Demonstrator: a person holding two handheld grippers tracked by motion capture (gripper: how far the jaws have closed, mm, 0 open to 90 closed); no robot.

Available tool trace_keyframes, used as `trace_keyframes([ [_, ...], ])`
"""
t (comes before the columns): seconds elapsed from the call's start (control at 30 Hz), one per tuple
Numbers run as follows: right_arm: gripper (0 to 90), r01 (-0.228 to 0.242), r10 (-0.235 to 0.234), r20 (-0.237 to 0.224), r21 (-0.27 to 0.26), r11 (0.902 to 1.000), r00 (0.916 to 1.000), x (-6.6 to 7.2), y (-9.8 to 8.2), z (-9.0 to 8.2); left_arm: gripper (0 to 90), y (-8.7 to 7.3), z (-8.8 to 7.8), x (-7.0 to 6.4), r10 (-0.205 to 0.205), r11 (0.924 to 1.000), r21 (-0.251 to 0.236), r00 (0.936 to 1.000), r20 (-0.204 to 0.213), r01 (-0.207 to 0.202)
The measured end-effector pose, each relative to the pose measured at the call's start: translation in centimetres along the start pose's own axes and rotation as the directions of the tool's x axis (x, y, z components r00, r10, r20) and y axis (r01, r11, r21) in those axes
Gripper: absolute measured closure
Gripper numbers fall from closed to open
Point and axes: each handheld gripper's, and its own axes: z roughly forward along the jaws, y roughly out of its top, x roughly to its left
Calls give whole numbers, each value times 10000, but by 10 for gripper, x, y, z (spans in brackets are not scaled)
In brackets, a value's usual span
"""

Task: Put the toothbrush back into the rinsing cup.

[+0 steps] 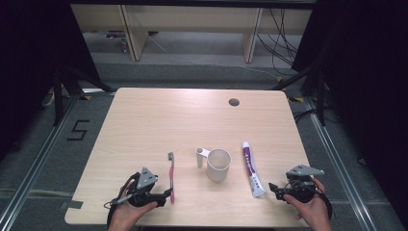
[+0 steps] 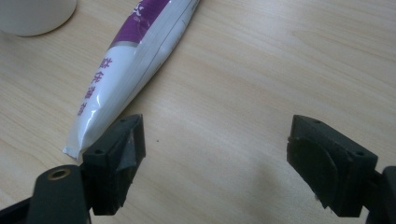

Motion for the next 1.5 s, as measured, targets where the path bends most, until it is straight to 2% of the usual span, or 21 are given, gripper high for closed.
trace_keyframes([
  [0.23,202,133,-134,-101,-111,9999,9999,0,0,1,387,16,10,2,89,9990,435,9996,278,-101],
  [0.27,202,511,-514,-110,-274,9983,9986,-2,0,3,398,18,12,3,213,9977,640,9994,280,-230],
  [0.3,202,290,-292,-125,-193,9994,9995,-1,1,3,405,20,14,4,204,9974,685,9994,271,-222],
  [0.4,203,425,-426,-159,-94,9991,9990,0,0,3,447,26,20,6,446,9922,1152,9986,279,-475],
  [0.47,203,213,-211,-203,83,9997,9996,2,0,2,478,28,24,7,397,9914,1235,9989,264,-427],
  [0.63,204,600,-604,-168,-209,9980,9980,-1,1,4,552,31,31,10,381,9890,1418,9990,230,-410],
  [0.7,204,228,-226,-232,81,9997,9995,1,1,2,567,34,32,12,370,9883,1474,9990,256,-403],
  [0.77,205,667,-668,-161,-78,9977,9976,-2,1,4,589,36,34,14,412,9863,1591,9989,226,-443],
  [0.83,205,609,-609,-231,-25,9981,9979,-2,2,4,592,38,36,15,488,9818,1826,9985,229,-522],
  [0.87,206,989,-992,-129,-257,9948,9950,-3,2,5,601,39,36,16,601,9791,1937,9980,179,-624],
  [0.9,206,989,-992,-129,-257,9948,9950,-3,2,5,601,41,36,18,766,9730,2160,9967,283,-809],
  [0.97,207,969,-974,-169,-258,9950,9951,-3,2,5,608,43,39,17,648,9744,2140,9976,239,-684],
  [1.0,207,1011,-1015,-136,-261,9945,9947,-3,2,5,609,44,39,18,734,9711,2259,9971,218,-764],
  [1.13,208,791,-798,-262,-268,9965,9965,-1,2,5,614,46,43,17,796,9648,2497,9966,214,-825],
  [1.27,210,494,-494,-306,0,9988,9983,1,2,3,619,47,48,19,921,9519,2911,9954,259,-957],
  [1.3,210,431,-430,-351,14,9991,9985,2,2,3,622,47,49,19,787,9508,2991,9967,179,-805],
  [1.33,210,761,-768,-337,-221,9969,9965,0,2,4,635,48,50,21,866,9466,3097,9960,227,-893],
  [1.4,212,805,-817,-440,-284,9964,9957,-1,2,5,657,49,50,22,874,9429,3203,9958,259,-911],
  [1.43,213,420,-420,-250,-28,9991,9988,2,2,2,665,50,50,23,949,9391,3291,9951,290,-991],
  [1.47,213,446,-447,-260,-44,9990,9987,2,2,3,674,50,50,24,892,9397,3293,9958,228,-917],
  [1.5,213,453,-454,-261,-16,9990,9986,2,2,3,678,51,49,25,943,9327,3463,9949,352,-1007],
])
